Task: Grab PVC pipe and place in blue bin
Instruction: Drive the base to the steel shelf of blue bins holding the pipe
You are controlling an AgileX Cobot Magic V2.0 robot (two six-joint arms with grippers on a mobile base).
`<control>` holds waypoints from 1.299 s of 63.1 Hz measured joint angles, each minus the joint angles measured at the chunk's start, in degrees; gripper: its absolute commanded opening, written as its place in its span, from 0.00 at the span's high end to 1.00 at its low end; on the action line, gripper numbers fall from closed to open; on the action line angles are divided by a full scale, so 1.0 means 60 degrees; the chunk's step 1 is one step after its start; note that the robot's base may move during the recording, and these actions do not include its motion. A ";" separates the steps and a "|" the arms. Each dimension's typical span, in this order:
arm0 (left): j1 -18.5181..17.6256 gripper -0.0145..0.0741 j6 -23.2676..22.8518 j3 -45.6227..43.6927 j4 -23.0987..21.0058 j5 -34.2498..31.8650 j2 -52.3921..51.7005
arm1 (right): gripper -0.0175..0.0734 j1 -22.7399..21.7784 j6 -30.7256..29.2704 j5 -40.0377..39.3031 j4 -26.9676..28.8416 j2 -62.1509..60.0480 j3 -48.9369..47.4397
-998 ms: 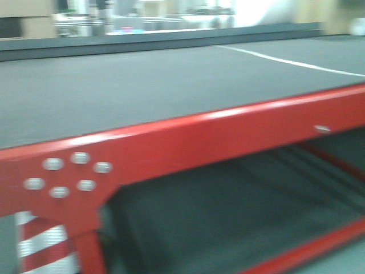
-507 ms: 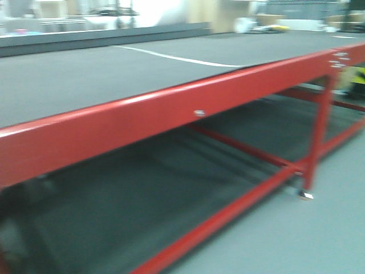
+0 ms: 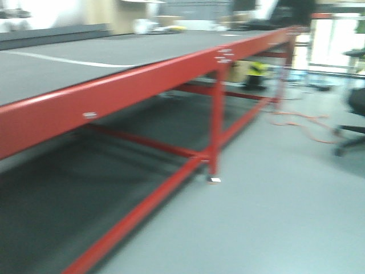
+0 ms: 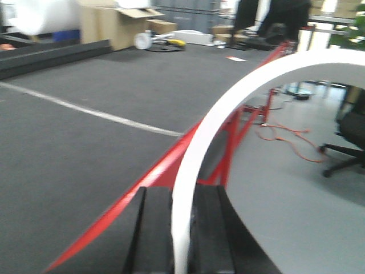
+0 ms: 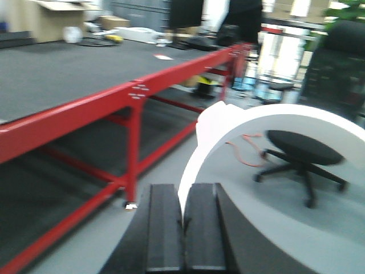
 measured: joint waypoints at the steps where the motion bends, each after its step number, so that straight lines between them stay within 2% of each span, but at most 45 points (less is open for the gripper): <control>1: 0.0000 0.96 0.0000 0.0000 0.0000 0.0000 0.0000 | 0.99 0.0000 0.0000 0.0000 0.0000 -0.0018 0.0000; 82: 0.0000 0.96 0.0000 0.0000 0.0000 0.0000 0.0000 | 0.99 0.0000 0.0000 0.0000 0.0000 -0.0066 -0.0016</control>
